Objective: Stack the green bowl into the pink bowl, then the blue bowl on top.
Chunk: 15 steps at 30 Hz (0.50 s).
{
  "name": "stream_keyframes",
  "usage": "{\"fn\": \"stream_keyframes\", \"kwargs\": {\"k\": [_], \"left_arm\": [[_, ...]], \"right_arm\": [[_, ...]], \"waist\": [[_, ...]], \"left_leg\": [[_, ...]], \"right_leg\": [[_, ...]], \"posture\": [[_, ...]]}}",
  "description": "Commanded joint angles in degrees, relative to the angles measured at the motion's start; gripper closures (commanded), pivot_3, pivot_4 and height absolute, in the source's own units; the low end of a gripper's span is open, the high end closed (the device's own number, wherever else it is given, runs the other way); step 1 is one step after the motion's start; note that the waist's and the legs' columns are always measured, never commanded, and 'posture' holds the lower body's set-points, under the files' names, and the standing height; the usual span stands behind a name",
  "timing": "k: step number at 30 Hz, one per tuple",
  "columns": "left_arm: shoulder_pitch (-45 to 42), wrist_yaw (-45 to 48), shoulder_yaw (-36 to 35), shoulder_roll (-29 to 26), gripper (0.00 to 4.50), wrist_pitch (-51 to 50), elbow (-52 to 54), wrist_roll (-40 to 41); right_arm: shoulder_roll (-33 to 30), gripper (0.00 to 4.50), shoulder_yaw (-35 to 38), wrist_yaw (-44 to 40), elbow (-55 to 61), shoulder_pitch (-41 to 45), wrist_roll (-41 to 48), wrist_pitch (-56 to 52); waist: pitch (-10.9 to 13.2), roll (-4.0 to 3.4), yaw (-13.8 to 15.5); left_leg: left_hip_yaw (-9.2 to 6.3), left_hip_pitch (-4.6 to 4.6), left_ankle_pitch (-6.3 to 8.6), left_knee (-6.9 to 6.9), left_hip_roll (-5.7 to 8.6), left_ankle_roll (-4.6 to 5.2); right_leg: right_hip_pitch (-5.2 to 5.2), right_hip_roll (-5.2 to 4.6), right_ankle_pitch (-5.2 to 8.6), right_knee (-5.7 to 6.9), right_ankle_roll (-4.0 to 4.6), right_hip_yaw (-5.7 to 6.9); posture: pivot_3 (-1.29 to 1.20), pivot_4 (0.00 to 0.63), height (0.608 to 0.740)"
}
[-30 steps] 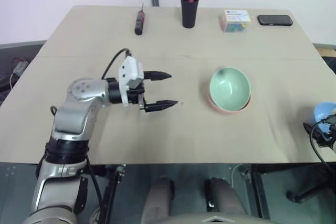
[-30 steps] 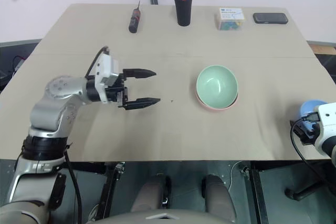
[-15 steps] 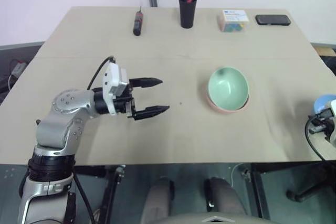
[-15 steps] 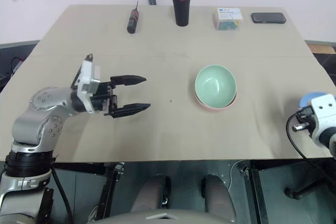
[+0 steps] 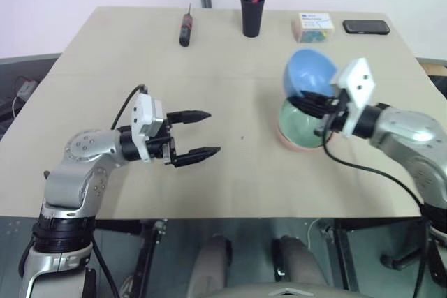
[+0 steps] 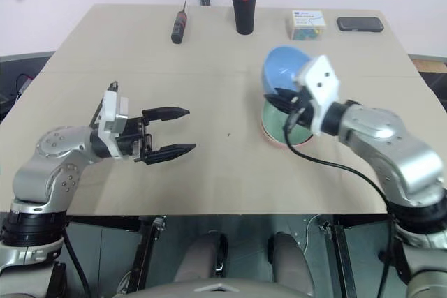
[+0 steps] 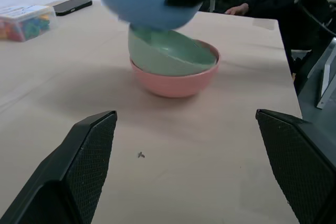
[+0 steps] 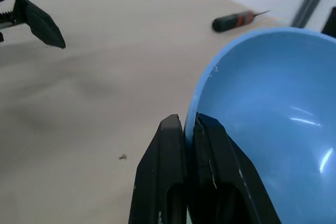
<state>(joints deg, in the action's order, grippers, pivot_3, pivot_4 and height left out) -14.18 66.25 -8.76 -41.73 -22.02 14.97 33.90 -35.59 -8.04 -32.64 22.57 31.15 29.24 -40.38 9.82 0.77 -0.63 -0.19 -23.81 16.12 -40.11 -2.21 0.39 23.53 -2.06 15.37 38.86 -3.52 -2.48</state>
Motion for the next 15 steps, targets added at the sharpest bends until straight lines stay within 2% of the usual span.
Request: {"fn": "stream_keyframes", "kwargs": {"k": [1,5,15], "left_arm": [[1.7,-1.5,-2.2,-0.4,0.00,0.4,4.5,1.6],[4.7,-3.0,-4.4,-0.9,0.00,0.0,6.6,2.3],[6.6,-3.9,-4.9,-1.0,0.00,0.8,7.2,2.9]], "right_arm": [[0.2,4.46,-2.4,-2.9,-3.1,1.1,-4.6,5.1],[-1.4,4.46,-0.7,-5.2,-0.4,0.6,-4.3,3.4],[-11.0,4.46,5.8,-6.1,12.9,-5.2,0.0,-9.1]], "waist": [[0.0,0.00,0.0],[0.0,-0.03,-0.1],[0.0,-0.03,0.0]], "left_leg": [[0.00,-0.01,0.00,0.00,0.00,0.00],[-0.04,0.02,0.00,0.03,-0.02,0.00],[-0.16,0.03,0.00,0.03,-0.03,0.00]], "right_leg": [[0.02,0.00,0.00,0.02,0.00,0.00],[0.05,0.01,0.00,0.06,0.00,-0.01],[0.03,0.00,0.00,0.06,0.00,-0.01]], "posture": [[0.00,0.150,0.740],[0.00,0.150,0.740],[0.00,0.150,0.740]]}}
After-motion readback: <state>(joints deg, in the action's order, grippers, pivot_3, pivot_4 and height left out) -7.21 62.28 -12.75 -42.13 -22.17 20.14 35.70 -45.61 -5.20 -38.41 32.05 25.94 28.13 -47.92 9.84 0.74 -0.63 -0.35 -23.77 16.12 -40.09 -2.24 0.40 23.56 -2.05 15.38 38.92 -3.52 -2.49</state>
